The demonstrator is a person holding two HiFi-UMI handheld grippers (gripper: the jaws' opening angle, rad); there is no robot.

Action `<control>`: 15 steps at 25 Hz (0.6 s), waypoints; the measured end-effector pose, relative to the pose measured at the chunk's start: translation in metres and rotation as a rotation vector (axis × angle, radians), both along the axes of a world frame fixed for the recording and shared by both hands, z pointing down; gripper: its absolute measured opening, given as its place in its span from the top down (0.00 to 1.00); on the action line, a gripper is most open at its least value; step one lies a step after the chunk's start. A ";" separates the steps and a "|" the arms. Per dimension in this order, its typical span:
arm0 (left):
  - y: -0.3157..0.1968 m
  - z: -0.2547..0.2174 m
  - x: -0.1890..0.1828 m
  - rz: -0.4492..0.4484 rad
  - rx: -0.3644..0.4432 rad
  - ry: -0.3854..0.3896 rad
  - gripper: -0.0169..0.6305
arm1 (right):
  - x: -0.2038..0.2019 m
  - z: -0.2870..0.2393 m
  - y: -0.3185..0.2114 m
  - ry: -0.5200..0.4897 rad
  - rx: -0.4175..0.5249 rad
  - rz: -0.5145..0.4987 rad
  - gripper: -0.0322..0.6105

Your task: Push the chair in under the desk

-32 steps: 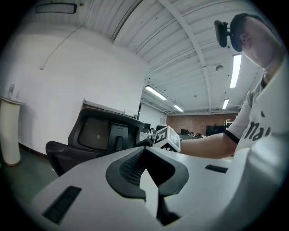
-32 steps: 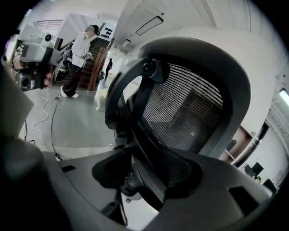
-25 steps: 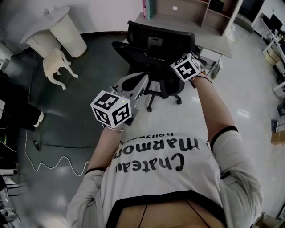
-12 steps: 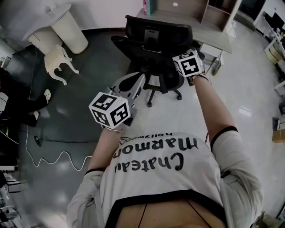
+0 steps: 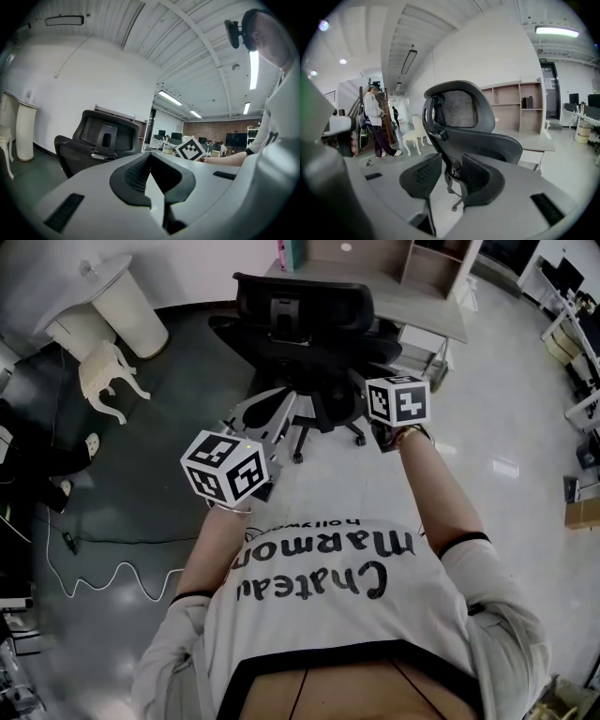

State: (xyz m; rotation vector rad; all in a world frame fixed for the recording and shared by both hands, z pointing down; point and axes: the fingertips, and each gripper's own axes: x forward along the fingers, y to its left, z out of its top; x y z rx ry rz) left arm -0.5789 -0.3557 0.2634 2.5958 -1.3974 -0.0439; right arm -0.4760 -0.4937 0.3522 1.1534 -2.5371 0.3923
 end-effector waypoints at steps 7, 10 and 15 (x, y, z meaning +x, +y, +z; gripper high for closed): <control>0.003 0.002 0.012 -0.051 -0.011 0.016 0.95 | 0.008 -0.022 0.048 -0.091 0.008 -0.052 0.78; 0.006 0.003 0.014 -0.075 -0.014 0.025 0.95 | 0.009 -0.031 0.068 -0.119 0.024 -0.087 0.84; 0.013 0.003 0.016 -0.129 -0.013 0.048 0.95 | 0.015 -0.046 0.095 -0.140 0.073 -0.129 0.92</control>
